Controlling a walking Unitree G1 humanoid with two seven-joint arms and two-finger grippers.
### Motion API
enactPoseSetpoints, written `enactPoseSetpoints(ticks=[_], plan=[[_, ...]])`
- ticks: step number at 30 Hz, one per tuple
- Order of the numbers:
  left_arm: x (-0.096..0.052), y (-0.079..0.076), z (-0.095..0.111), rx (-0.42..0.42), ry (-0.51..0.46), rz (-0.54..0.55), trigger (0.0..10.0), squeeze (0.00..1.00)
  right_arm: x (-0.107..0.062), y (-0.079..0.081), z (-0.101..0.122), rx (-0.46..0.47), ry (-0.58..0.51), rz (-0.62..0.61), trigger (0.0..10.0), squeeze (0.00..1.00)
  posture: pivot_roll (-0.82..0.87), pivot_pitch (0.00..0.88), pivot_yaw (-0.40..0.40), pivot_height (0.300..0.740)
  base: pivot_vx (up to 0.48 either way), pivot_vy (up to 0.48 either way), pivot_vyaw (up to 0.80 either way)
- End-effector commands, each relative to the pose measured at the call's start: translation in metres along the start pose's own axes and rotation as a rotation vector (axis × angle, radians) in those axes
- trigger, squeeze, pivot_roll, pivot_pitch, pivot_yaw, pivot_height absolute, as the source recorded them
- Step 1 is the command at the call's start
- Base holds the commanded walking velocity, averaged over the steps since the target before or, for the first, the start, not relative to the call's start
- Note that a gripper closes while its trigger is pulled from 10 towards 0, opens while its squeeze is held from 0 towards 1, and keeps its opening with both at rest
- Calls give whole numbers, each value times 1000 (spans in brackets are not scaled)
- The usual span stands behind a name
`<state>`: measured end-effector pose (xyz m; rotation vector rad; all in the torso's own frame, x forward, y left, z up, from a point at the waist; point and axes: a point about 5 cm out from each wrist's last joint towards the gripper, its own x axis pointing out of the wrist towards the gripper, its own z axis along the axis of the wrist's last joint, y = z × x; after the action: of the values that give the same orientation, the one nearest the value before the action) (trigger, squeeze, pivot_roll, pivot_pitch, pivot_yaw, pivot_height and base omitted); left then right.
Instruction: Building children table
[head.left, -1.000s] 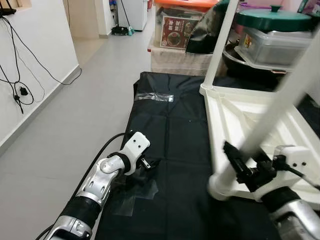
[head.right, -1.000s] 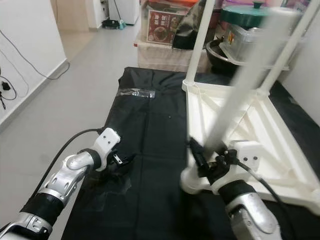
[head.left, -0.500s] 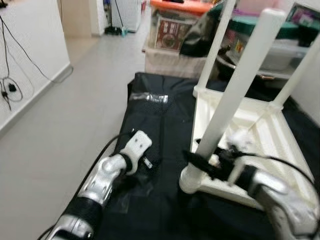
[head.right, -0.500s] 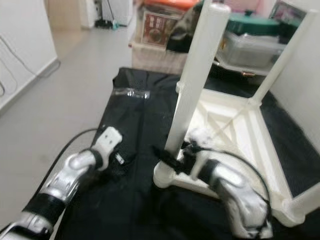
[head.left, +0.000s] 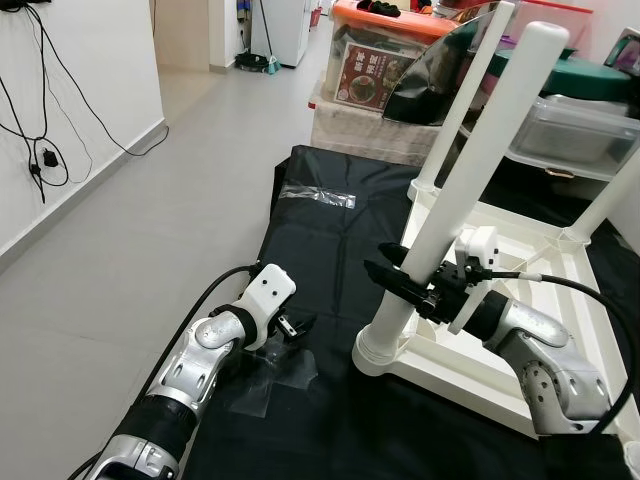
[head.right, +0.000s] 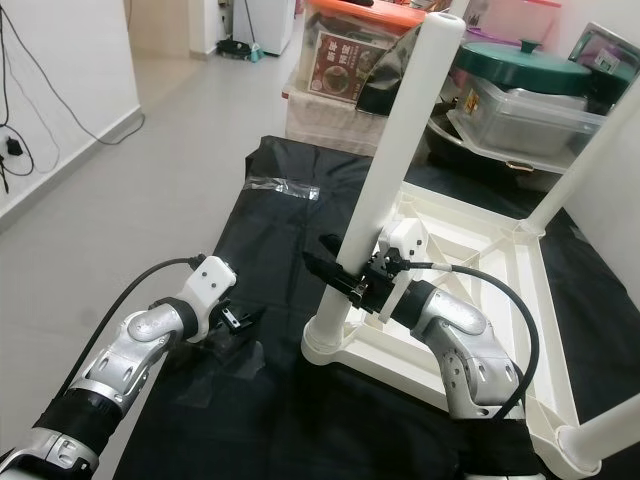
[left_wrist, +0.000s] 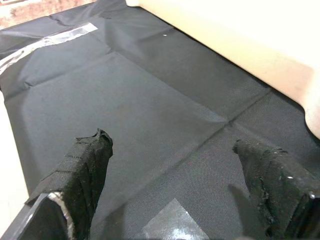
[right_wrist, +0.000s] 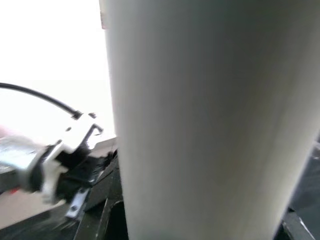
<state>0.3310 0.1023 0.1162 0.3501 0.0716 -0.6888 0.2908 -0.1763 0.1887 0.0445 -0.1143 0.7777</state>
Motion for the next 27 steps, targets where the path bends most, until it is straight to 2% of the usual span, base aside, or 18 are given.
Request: enactPoseSetpoints(ticks=[1, 2, 3, 4, 5, 7, 11, 12, 15, 16, 17, 18, 19, 20, 22, 23, 24, 27], plan=[[2, -3, -2, -5, 5, -19, 10000, 0, -18, -18, -22, -13, 127, -402, 0, 0, 148, 0, -150, 740, 0, 0, 0], [2, -3, -2, -5, 5, -19, 10000, 0, -18, -18, -22, -13, 127, -402, 0, 0, 148, 0, -150, 740, 0, 0, 0], [2, -5, -2, -5, 5, -27, 10000, 0, -46, -27, -38, -14, 238, -905, 0, 0, 137, 0, -142, 740, 0, 0, 0], [2, -6, -2, -6, 4, -33, 10000, 0, -66, -23, -42, -10, 271, -1137, 0, 0, 127, 0, -136, 740, 0, 0, 0], [2, -6, -2, -6, 4, -33, 10000, 0, -66, -23, -42, -10, 271, -1137, 0, 0, 127, 0, -136, 740, 0, 0, 0], [2, -8, -2, -7, 5, -41, 10000, 0, -92, -11, -43, -29, 302, -1382, 0, 0, 120, 0, -125, 740, 0, 0, 0], [2, -9, -3, -8, 8, -46, 10000, 0, -105, 4, -37, -82, 302, -1486, 0, 0, 109, 0, -115, 740, 0, 0, 0], [1, -8, -4, -13, 11, -47, 10000, 0, -105, 15, -32, -89, 283, -1488, 0, 0, 99, 0, -99, 740, 0, 0, 0], [1, -8, -4, -17, 14, -48, 10000, 0, -104, 22, -29, -87, 266, -1479, 0, 0, 99, 0, -99, 740, 0, 0, 0], [1, -8, -4, -20, 16, -50, 10000, 0, -100, 26, -25, -103, 248, -1443, 10000, 0, 88, 0, -89, 740, 0, 0, 0], [2, -8, -4, -16, 19, -60, 10000, 0, -89, 25, -14, -83, 153, -1349, 10000, 0, 79, 0, -81, 740, 0, 0, 0], [2, -8, -4, -16, 19, -60, 10000, 0, -89, 25, -14, -83, 153, -1349, 10000, 0, 79, 0, -81, 740, 0, 0, 0], [3, -7, -4, -14, 20, -62, 10000, 0, -82, 22, -8, -32, 87, -1265, 10000, 1000, 78, 0, -81, 740, 0, 0, 0], [3, -7, -4, -14, 20, -62, 10000, 0, -82, 22, -8, -32, 87, -1265, 10000, 1000, 78, 0, -81, 740, 0, 0, 0], [5, -7, -3, -13, 18, -61, 10000, 0, -64, 21, 2, 192, -16, -1050, 10000, 1000, 81, 0, -84, 740, 0, 0, 0], [5, -6, -3, -14, 17, -59, 10000, 0, -57, 24, 7, 253, -42, -971, 10000, 1000, 81, 0, -84, 740, 0, 0, 0], [4, -5, -3, -14, 16, -53, 10000, 0, -57, 22, 23, 217, -109, -847, 10000, 0, 85, 0, -89, 740, 0, 0, 0], [4, -5, -3, -15, 16, -50, 10000, 0, -61, 19, 36, 142, -154, -736, 10000, 0, 88, 0, -93, 740, 0, 0, 0]])
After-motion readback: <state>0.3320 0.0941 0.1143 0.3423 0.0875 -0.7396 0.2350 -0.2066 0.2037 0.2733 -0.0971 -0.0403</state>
